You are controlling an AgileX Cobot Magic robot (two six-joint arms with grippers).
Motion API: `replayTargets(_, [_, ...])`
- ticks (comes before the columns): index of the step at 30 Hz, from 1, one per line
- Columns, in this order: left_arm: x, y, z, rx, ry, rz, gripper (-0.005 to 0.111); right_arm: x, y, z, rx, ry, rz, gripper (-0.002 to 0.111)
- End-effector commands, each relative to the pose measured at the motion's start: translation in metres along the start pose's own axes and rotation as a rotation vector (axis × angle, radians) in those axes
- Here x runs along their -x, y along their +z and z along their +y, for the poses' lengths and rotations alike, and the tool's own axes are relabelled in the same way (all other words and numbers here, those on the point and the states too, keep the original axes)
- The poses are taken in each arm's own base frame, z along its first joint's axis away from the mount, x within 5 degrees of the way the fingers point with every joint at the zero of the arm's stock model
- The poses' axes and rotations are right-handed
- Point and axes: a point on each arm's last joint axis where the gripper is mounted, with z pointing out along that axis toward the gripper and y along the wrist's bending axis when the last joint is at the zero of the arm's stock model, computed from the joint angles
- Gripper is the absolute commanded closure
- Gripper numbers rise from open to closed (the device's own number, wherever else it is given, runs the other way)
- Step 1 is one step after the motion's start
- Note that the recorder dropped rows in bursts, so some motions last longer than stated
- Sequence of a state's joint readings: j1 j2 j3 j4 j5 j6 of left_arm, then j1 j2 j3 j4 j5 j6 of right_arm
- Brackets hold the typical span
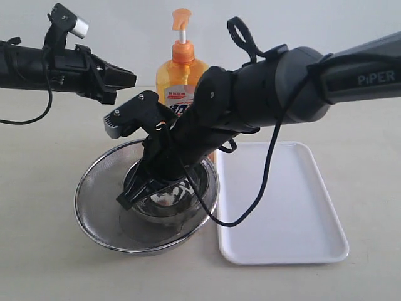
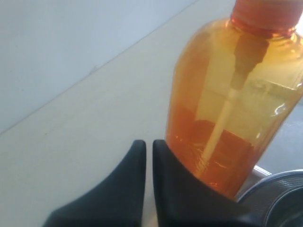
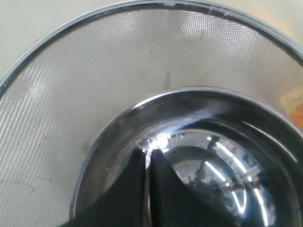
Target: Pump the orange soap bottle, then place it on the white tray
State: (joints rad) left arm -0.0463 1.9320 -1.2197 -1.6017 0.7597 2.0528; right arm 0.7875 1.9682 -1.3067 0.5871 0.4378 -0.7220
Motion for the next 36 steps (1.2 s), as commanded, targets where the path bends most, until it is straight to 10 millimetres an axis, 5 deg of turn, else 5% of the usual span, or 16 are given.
replayTargets(1, [-0.002, 0.003, 0.0, -0.027, -0.025, -0.016, 0.102, 0.005, -0.002, 0.001, 0.003, 0.007, -0.02, 0.108])
replayTargets(9, [-0.003, 0.004, 0.002, -0.011, -0.083, -0.005, 0.102, 0.006, -0.002, 0.0, -0.009, 0.01, -0.037, 0.108])
replayTargets(14, [-0.004, 0.004, 0.002, -0.007, -0.123, 0.001, 0.1, 0.003, 0.015, -0.002, 0.024, 0.025, 0.006, 0.108])
replayTargets(18, [-0.006, 0.004, 0.001, -0.016, -0.14, 0.023, 0.078, 0.008, 0.022, -0.001, 0.053, 0.044, 0.014, 0.108])
replayTargets(26, [-0.006, 0.004, 0.003, 0.003, -0.191, 0.026, -0.003, 0.016, 0.021, 0.005, 0.061, 0.017, -0.005, 0.108])
replayTargets(36, [-0.007, 0.004, 0.001, -0.014, -0.17, 0.036, -0.003, 0.02, 0.035, 0.017, 0.078, -0.009, -0.006, 0.108])
